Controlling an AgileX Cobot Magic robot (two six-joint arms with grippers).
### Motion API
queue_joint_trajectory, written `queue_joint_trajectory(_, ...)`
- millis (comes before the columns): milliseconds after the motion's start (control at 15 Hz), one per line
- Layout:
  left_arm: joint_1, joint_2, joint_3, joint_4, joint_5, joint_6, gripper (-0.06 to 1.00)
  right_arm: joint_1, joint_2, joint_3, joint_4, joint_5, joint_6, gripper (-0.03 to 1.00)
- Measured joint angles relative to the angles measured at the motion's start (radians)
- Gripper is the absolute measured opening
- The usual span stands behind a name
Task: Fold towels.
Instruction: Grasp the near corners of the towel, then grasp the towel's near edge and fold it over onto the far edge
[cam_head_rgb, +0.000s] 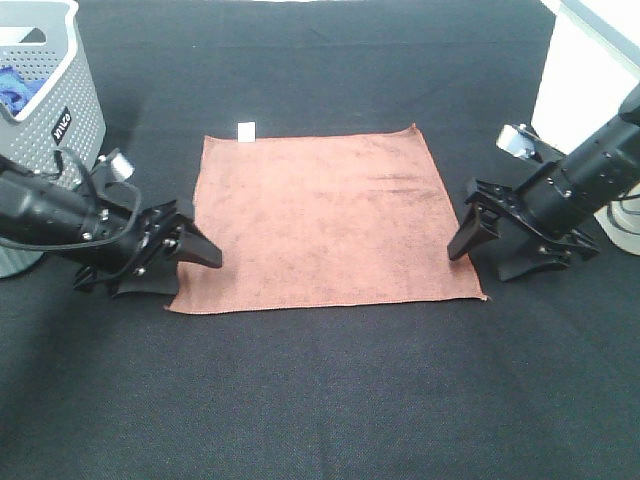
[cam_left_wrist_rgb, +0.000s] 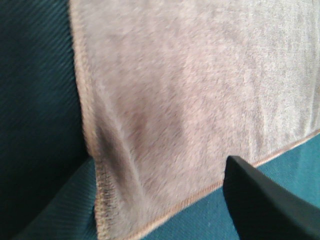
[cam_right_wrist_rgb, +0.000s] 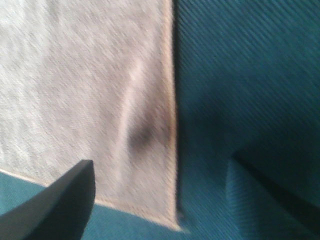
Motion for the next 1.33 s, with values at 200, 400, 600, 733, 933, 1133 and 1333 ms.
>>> queue_joint_trajectory(200, -0.062, 0.016, -0.042, 0.001, -0.039, 0.000, 0.62, 0.053, 0.029, -0.024, 0.036, -0.003, -0.024, 0.62)
queue_joint_trajectory(400, -0.063, 0.017, -0.044, 0.023, -0.063, -0.057, 0.26, 0.052, 0.041, -0.025, 0.031, -0.027, -0.005, 0.32)
queue_joint_trajectory(600, -0.063, 0.017, -0.044, 0.047, -0.067, -0.081, 0.00, 0.052, 0.051, -0.030, 0.032, -0.030, 0.014, 0.00)
queue_joint_trajectory(733, -0.063, 0.015, -0.044, 0.092, -0.061, -0.115, 0.00, 0.052, 0.045, -0.031, 0.031, -0.027, 0.038, 0.00)
queue_joint_trajectory(933, -0.047, -0.020, -0.045, 0.238, -0.019, -0.229, 0.00, 0.054, 0.027, -0.030, 0.003, 0.008, 0.058, 0.00)
queue_joint_trajectory(1133, -0.018, -0.076, -0.046, 0.453, 0.065, -0.393, 0.00, 0.054, -0.034, -0.027, -0.029, 0.068, 0.103, 0.00)
queue_joint_trajectory(1333, -0.016, -0.144, -0.046, 0.594, 0.189, -0.473, 0.00, 0.055, -0.093, 0.018, -0.058, 0.113, 0.134, 0.00)
